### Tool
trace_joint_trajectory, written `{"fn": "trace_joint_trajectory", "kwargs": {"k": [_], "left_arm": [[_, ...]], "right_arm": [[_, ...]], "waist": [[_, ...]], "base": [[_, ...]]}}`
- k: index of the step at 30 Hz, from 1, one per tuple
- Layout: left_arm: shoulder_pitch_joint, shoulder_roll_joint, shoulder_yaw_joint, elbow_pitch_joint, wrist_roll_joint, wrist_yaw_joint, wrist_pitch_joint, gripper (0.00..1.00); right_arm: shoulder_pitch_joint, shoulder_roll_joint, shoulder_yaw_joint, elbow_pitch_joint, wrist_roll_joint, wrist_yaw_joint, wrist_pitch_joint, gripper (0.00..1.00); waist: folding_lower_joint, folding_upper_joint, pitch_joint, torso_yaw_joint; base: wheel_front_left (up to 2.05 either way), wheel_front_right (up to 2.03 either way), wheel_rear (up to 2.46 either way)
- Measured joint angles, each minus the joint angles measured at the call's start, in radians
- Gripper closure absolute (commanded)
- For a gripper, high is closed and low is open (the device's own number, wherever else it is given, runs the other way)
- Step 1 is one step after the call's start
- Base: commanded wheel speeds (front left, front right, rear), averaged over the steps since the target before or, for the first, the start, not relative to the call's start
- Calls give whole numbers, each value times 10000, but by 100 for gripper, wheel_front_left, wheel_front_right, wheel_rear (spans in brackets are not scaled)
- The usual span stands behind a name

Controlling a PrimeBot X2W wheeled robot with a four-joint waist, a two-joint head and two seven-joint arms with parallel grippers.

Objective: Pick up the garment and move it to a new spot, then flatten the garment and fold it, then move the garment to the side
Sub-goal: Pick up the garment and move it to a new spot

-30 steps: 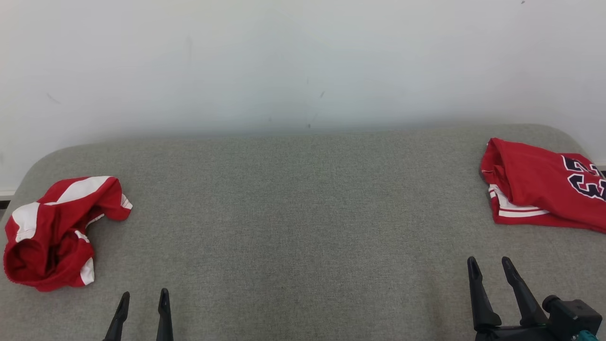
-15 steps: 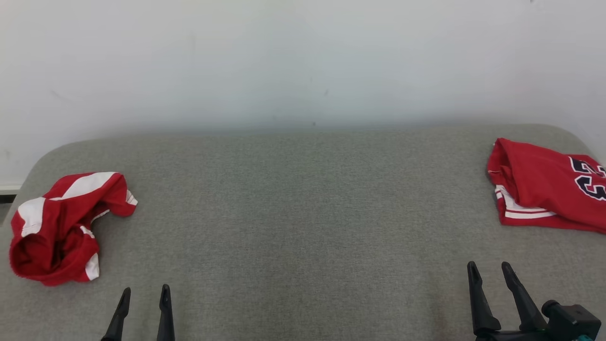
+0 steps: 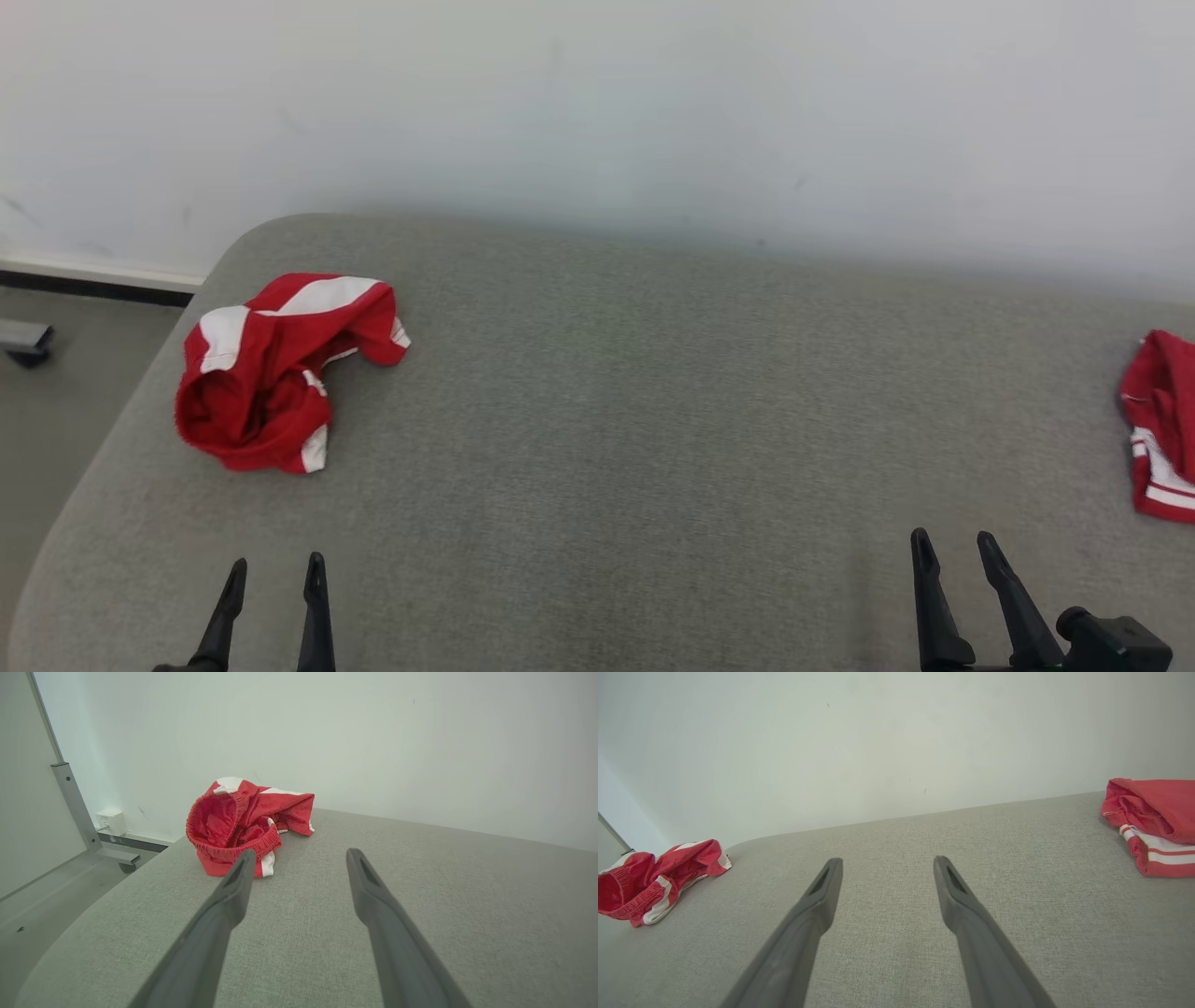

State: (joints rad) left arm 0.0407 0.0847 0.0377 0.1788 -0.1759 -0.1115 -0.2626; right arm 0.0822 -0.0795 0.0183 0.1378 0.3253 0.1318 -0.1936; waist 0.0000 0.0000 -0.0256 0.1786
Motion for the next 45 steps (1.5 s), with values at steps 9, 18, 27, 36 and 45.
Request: {"fn": "trace_joint_trajectory", "kwargs": {"k": [9,18,27,36,45], "left_arm": [[0,82,215,36,-102,88,0,0],[75,230,535,-48,-199,205,0,0],[201,197,619,-211,-297,290,0,0],[-1336,366,451,270,-639,148,213,0],[-4262,857,399,828,-1018,58,487,0]], "right_arm": [[-169,15,73,40,-35,0,31,0],[-389,21,360,104,-105,2,121,0],[-563,-148,426,253,-82,0,128,0],[-650,-353,88,-84,-196,0,301,0],[-1292,-849,-196,-704,-282,0,637,0]], "waist": [[0,0,103,1615],[0,0,123,3006],[1,1,299,3336],[1,0,512,3035],[2,1,1355,2069]], "base": [[0,0,0],[0,0,0],[0,0,0],[0,0,0],[0,0,0]]}}
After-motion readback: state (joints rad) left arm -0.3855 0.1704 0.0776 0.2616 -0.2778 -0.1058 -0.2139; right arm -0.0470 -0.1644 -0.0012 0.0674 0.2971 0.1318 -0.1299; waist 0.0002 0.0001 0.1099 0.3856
